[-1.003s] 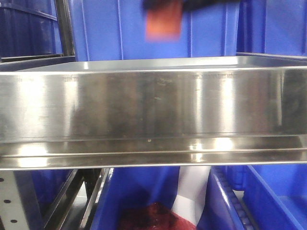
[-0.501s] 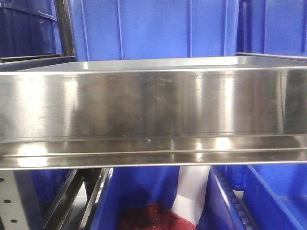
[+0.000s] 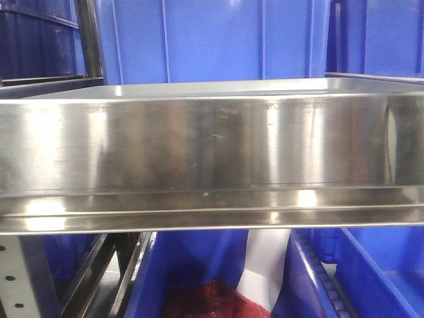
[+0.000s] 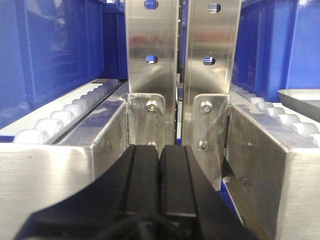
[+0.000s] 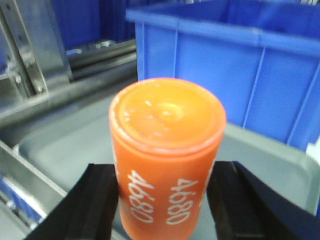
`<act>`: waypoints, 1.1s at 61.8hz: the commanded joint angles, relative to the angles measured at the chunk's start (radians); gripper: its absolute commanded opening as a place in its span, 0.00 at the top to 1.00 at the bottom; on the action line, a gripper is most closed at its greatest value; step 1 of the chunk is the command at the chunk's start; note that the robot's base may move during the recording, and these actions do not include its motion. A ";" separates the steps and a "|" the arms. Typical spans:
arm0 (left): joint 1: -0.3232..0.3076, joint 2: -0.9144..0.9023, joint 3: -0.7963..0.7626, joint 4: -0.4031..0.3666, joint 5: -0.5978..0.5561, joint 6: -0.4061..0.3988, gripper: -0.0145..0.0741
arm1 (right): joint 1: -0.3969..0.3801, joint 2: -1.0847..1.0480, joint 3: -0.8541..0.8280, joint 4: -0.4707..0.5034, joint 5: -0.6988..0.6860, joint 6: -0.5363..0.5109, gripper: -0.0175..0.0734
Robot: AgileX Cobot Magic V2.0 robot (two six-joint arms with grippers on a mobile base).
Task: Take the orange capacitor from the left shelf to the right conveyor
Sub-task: 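Lift the orange cylinder up off the shelf with the right gripper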
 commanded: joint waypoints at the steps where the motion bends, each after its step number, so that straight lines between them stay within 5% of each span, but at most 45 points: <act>1: 0.002 0.006 -0.008 -0.006 -0.081 0.000 0.95 | 0.015 -0.057 0.002 -0.001 -0.095 -0.009 0.75; 26: 0.002 0.006 -0.008 -0.006 -0.081 0.000 0.95 | 0.031 -0.395 0.309 0.008 -0.431 0.006 0.75; 68: 0.002 0.006 -0.008 -0.006 -0.081 0.000 0.95 | 0.031 -0.404 0.352 -0.006 -0.433 0.006 0.75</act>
